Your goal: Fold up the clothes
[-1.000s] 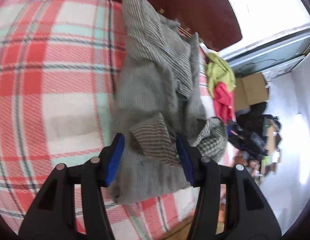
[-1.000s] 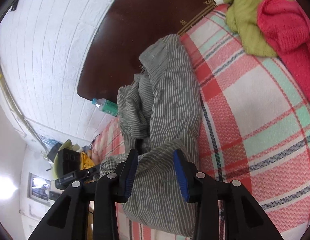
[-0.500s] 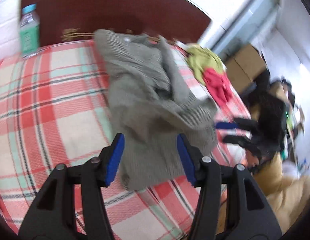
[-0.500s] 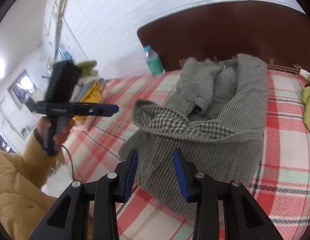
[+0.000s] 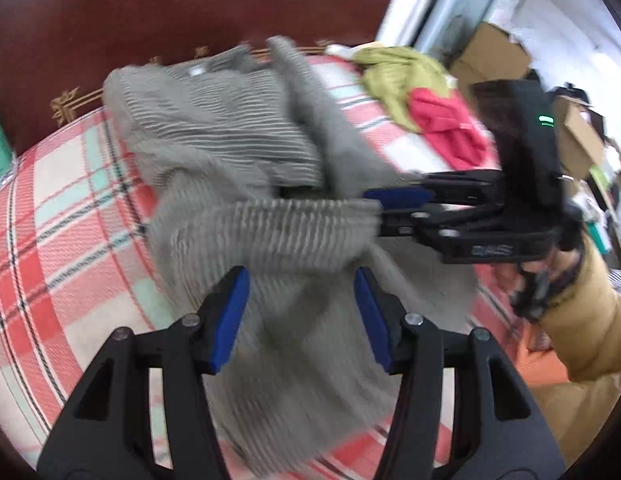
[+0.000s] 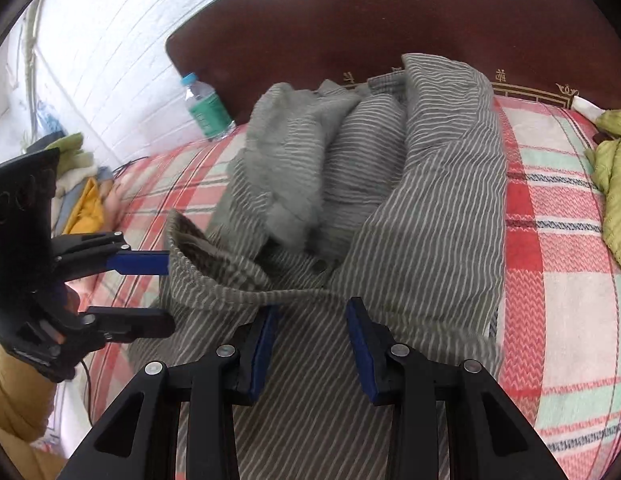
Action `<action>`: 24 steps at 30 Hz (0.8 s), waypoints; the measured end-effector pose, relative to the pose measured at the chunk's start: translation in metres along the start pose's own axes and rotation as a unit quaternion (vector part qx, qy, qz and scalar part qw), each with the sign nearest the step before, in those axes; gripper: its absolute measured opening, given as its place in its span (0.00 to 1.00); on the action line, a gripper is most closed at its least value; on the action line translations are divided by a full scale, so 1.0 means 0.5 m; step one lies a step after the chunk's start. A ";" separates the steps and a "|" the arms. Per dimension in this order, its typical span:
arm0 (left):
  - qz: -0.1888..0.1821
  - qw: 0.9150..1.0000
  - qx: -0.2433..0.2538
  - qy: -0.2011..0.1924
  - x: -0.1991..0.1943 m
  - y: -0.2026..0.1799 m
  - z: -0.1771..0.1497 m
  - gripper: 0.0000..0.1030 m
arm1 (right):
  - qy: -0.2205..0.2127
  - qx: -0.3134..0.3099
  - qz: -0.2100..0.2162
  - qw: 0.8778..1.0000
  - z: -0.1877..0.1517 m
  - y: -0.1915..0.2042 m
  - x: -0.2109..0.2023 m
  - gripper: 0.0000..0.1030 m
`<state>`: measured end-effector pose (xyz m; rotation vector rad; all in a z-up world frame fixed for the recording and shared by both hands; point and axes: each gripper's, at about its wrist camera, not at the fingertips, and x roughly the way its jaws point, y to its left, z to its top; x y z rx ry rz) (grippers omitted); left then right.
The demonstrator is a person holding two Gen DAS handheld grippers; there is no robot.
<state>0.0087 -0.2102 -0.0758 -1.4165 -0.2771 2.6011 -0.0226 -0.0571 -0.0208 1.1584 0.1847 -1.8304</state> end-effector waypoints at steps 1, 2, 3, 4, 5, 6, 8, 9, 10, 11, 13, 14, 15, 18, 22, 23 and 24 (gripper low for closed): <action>0.005 1.000 -0.008 0.009 0.013 0.012 0.001 0.55 | 0.001 0.006 -0.008 1.000 0.005 -0.008 0.006 0.36; 0.010 1.000 -0.016 0.018 0.026 0.023 0.002 0.55 | 0.001 0.011 -0.015 1.000 0.008 -0.016 0.011 0.36; 0.016 0.999 -0.024 0.027 0.039 0.035 0.003 0.55 | -0.001 0.013 -0.013 1.000 0.007 -0.020 0.005 0.36; 0.021 0.999 -0.032 0.036 0.051 0.047 0.004 0.55 | -0.004 0.015 -0.011 1.000 0.006 -0.025 0.000 0.36; 0.026 0.998 -0.040 0.045 0.064 0.059 0.005 0.55 | -0.006 0.017 -0.009 1.000 0.004 -0.029 -0.006 0.36; 0.031 0.997 -0.048 0.053 0.076 0.070 0.006 0.55 | -0.008 0.020 -0.008 1.000 0.003 -0.033 -0.012 0.36; 0.032 0.998 -0.047 0.042 0.067 0.067 0.003 0.55 | -0.013 0.024 -0.004 1.000 0.000 -0.041 -0.023 0.36; 0.033 0.998 -0.044 0.034 0.060 0.064 0.001 0.55 | -0.015 0.026 -0.002 1.000 -0.001 -0.046 -0.028 0.36; 0.036 0.998 -0.041 0.027 0.051 0.061 -0.001 0.55 | -0.019 0.028 0.000 0.999 -0.003 -0.049 -0.036 0.38; 0.038 0.999 -0.029 0.017 0.037 0.053 -0.009 0.55 | -0.030 0.023 0.005 0.999 -0.008 -0.046 -0.059 0.41; 0.043 0.999 -0.006 -0.003 0.010 0.041 -0.025 0.55 | -0.049 0.007 0.016 0.999 -0.022 -0.034 -0.099 0.48; 0.045 0.999 0.004 -0.013 -0.004 0.035 -0.034 0.55 | -0.054 -0.006 0.020 0.998 -0.035 -0.026 -0.117 0.52; 0.041 0.999 0.015 -0.022 -0.021 0.030 -0.047 0.56 | -0.060 -0.019 0.024 0.998 -0.048 -0.018 -0.136 0.54; 0.027 0.997 0.051 -0.047 -0.069 0.012 -0.090 0.81 | -0.054 -0.064 0.018 0.996 -0.090 0.015 -0.170 0.71; -0.006 0.995 0.084 -0.060 -0.100 -0.024 -0.144 0.85 | -0.029 -0.145 -0.026 0.989 -0.155 0.078 -0.165 0.74; -0.007 0.993 0.098 -0.060 -0.100 -0.040 -0.155 0.85 | -0.026 -0.170 -0.039 0.984 -0.172 0.092 -0.161 0.75; -0.008 0.992 0.112 -0.060 -0.099 -0.056 -0.167 0.85 | -0.024 -0.195 -0.053 0.979 -0.192 0.103 -0.157 0.75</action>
